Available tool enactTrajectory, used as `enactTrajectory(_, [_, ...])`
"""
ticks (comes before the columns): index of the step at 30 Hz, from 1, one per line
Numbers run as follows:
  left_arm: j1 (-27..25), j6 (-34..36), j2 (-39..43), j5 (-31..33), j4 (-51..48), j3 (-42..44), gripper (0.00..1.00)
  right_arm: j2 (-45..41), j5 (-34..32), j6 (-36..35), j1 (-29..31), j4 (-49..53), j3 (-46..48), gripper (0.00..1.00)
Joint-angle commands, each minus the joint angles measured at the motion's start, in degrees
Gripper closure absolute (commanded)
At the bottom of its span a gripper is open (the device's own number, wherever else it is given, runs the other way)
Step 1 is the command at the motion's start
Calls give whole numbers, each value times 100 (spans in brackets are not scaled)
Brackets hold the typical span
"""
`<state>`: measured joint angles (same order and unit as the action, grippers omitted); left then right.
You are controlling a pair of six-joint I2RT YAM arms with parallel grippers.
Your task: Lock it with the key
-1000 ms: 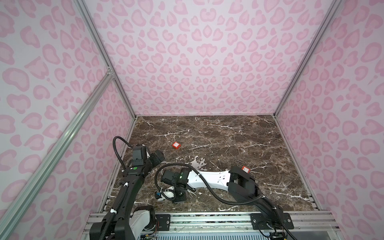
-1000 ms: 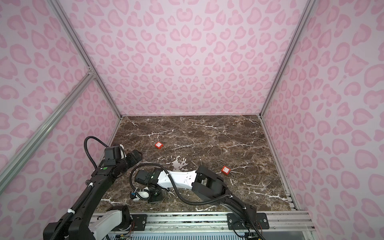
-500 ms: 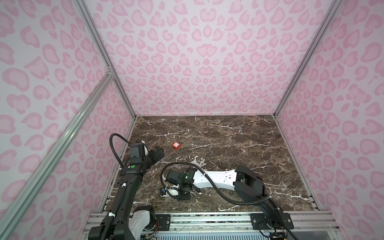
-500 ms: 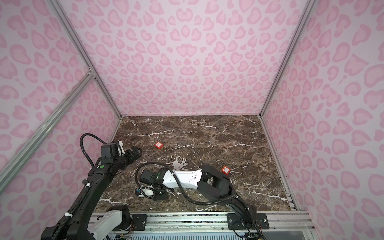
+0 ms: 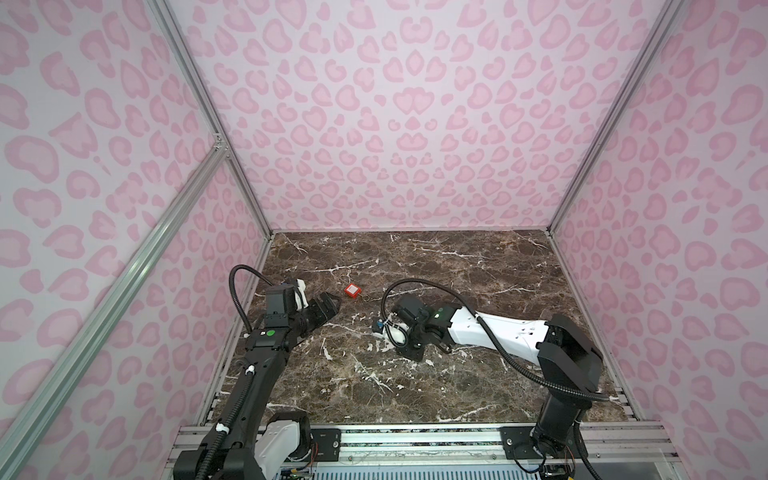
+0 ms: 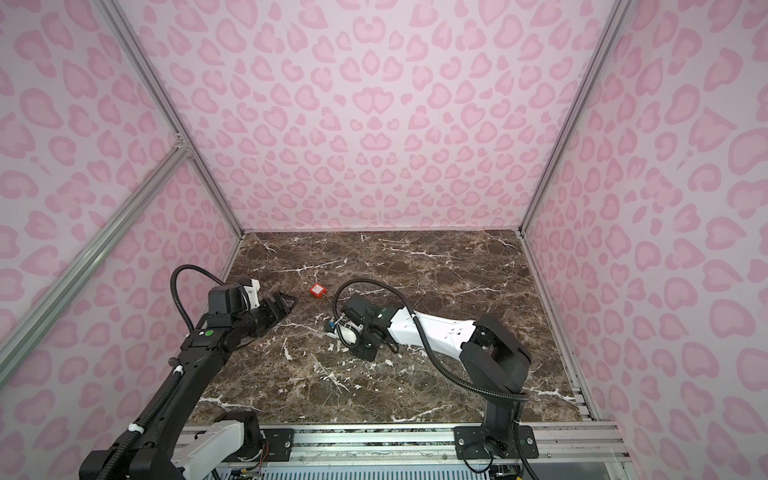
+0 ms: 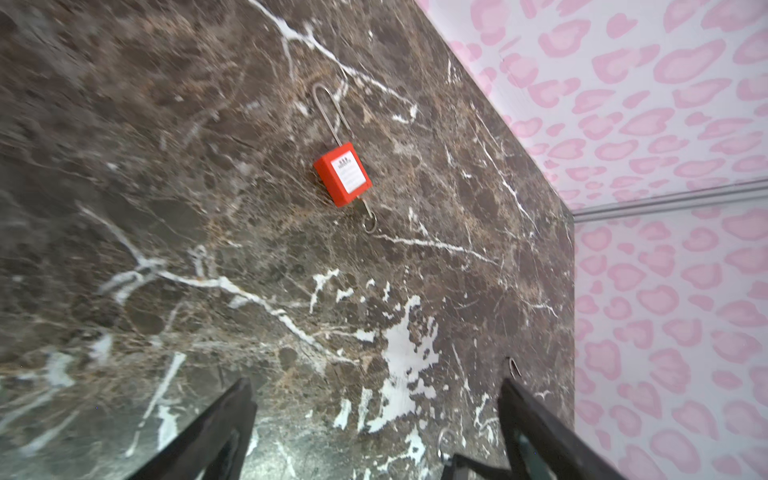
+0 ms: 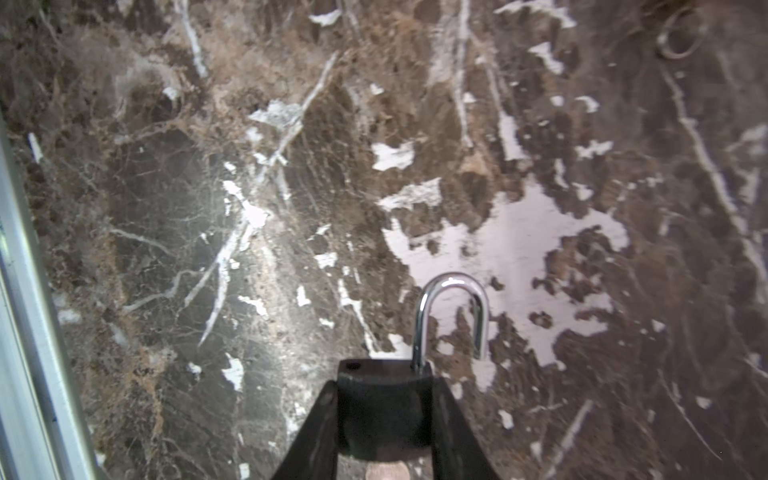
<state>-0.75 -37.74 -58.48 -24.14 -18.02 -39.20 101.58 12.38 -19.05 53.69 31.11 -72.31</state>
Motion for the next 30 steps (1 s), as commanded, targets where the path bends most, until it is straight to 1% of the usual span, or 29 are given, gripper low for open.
enactTrajectory(1, [-282, -276, -96, -361, 520, 7, 10, -163, 212, -40, -297, -114, -41, 69])
enactTrajectory(6, [-636, -432, -330, -662, 733, -103, 15, -420, 603, -38, -733, -123, -247, 68])
enactTrajectory(11, [-1091, -350, -655, -1078, 976, -369, 22, -556, 1108, 54, -890, -257, -381, 68])
enactTrajectory(14, [-1333, -288, -888, -1365, 1070, -521, 27, -548, 1198, 57, -911, -241, -466, 68])
enactTrajectory(19, [-1633, -199, -1169, -1577, 1165, -688, 36, -580, 1249, 76, -914, -342, -477, 68])
enactTrajectory(21, [-1728, -195, -1265, -1652, 1208, -725, 36, -594, 1285, 79, -936, -360, -499, 67])
enactTrajectory(24, [-1860, -166, -1412, -1775, 1266, -805, 40, -594, 1406, 70, -979, -391, -554, 67])
enactTrajectory(30, [-2082, -41, -1539, -1813, 1295, -873, 44, -575, 1454, -6, -992, -404, -669, 67])
